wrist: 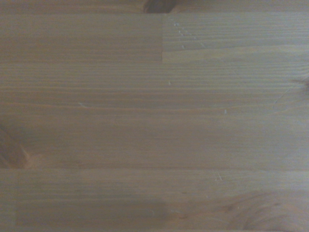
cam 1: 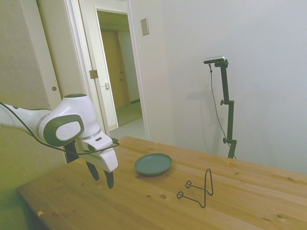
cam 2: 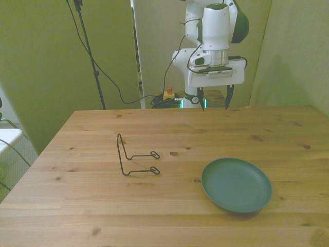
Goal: Load the plate
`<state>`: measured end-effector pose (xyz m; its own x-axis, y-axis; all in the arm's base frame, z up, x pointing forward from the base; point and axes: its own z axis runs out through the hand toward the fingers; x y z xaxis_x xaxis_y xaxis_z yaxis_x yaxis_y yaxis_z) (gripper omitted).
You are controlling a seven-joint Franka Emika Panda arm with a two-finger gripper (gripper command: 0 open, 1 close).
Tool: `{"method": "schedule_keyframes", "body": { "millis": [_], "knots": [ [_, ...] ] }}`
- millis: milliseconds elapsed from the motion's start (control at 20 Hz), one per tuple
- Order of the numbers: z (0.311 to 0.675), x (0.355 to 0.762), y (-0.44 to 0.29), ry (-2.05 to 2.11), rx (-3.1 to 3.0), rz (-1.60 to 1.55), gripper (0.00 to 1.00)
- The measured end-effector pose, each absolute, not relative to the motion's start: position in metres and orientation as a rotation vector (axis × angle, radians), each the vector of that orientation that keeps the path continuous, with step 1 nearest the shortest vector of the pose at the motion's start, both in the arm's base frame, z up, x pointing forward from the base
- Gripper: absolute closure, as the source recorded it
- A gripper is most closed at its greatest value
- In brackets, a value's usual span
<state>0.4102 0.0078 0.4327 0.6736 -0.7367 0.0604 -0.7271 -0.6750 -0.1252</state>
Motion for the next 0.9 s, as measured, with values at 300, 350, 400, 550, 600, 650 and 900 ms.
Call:
{"method": "schedule_keyframes", "body": {
  "millis": [300, 350, 400, 550, 600, 650, 900],
  "knots": [
    [0.426, 0.421, -0.005, 1.336, -2.757, -0.221, 0.00],
    [0.423, 0.425, -0.010, 1.364, -2.750, -0.233, 0.00],
    [0.421, 0.432, -0.015, 1.392, -2.743, -0.245, 0.00],
    [0.419, 0.455, -0.032, 1.454, -2.718, -0.273, 0.00],
    [0.421, 0.465, -0.037, 1.472, -2.705, -0.288, 0.00],
    [0.424, 0.476, -0.040, 1.486, -2.695, -0.301, 0.00],
    [0.427, 0.531, -0.058, 1.549, -2.664, -0.342, 0.00]
  ]
}}
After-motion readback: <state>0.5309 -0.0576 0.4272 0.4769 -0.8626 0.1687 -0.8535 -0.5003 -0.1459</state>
